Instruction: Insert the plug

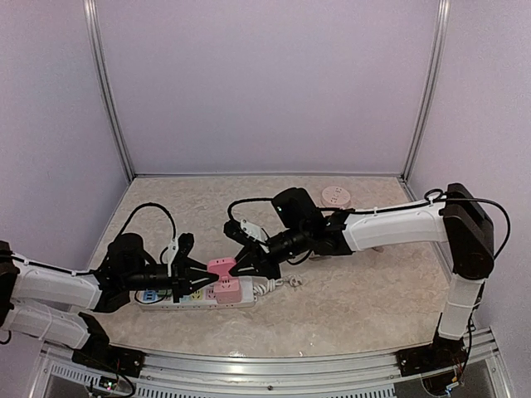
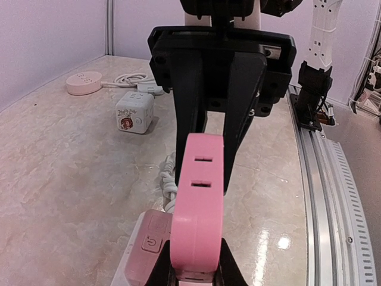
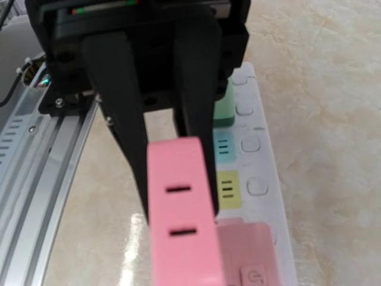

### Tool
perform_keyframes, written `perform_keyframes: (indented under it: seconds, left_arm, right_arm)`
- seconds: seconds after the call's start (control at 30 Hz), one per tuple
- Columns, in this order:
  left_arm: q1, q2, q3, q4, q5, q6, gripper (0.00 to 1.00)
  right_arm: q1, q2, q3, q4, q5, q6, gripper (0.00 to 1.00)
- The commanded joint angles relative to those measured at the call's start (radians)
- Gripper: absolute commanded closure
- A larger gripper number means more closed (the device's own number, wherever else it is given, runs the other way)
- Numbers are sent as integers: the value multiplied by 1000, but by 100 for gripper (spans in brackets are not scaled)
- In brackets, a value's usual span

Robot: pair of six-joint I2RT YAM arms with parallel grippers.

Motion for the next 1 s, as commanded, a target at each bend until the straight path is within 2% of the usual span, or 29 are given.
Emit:
perform_keyframes:
  seconds: [0.0,0.97]
  left_arm:
    - [4,32,15,25,-78,21,100]
    - [55,94,45,9,-27,116,100]
  right_arm:
    - [4,34,3,13,40,20,100]
    - [4,57,2,21,54,22,100]
